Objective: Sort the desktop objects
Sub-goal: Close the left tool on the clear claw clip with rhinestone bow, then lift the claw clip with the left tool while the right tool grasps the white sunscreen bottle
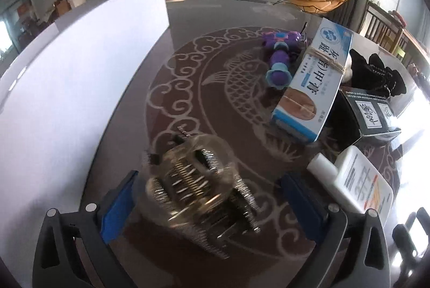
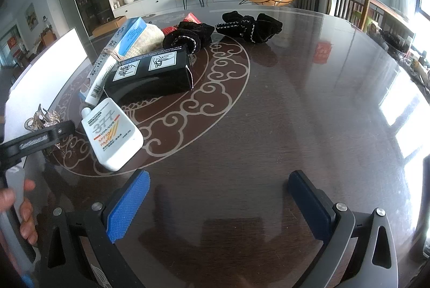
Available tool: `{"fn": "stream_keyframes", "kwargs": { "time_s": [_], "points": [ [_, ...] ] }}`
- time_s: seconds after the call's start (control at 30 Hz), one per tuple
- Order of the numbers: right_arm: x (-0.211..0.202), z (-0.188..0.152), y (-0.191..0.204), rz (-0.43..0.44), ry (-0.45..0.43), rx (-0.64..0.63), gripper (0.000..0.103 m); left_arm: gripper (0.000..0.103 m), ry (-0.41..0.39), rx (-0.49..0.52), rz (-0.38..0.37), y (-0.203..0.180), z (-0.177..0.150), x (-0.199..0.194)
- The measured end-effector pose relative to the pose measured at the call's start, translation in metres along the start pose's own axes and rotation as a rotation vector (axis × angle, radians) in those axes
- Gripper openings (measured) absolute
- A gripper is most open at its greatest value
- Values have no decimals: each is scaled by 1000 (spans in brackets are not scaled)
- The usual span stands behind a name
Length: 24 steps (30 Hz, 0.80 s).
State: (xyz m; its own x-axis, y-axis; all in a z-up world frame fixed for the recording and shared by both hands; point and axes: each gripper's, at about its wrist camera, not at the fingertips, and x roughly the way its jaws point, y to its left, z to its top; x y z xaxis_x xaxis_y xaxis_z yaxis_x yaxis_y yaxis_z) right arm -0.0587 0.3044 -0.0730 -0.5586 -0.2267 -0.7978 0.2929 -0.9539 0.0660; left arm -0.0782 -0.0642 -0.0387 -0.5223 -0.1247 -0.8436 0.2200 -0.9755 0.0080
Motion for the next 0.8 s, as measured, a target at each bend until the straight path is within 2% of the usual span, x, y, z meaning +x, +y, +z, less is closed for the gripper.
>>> {"fn": "stream_keyframes", "kwargs": {
  "time_s": [0.27, 0.37, 0.4, 0.47, 0.53, 0.63, 0.73, 0.8],
  "points": [
    [0, 0, 1, 1, 0, 1, 103, 103, -28, 4, 0, -1, -6, -1],
    [0, 0, 1, 0, 0, 0, 103, 103, -24, 51, -40, -3, -2, 0],
    [0, 0, 0, 1, 0, 0, 103, 99, -35, 69, -53, -5, -4, -3],
    [0, 0, 0, 3, -1, 2, 103, 67, -77, 111, -84, -7, -6, -8],
    [0, 0, 1, 5, -2, 3, 103, 55, -97, 165, -124, -12, -9, -12],
    [0, -1, 1, 9, 1, 0, 103, 54, -101, 215, -193, -15, -18, -18],
    [4, 0, 7, -17, 28, -64, 103, 53, -101, 254, -241, -12, -30, -26],
    [3, 2, 11, 49, 49, -130, 102, 53, -100, 260, -270, -8, -39, -34]
  ]
}}
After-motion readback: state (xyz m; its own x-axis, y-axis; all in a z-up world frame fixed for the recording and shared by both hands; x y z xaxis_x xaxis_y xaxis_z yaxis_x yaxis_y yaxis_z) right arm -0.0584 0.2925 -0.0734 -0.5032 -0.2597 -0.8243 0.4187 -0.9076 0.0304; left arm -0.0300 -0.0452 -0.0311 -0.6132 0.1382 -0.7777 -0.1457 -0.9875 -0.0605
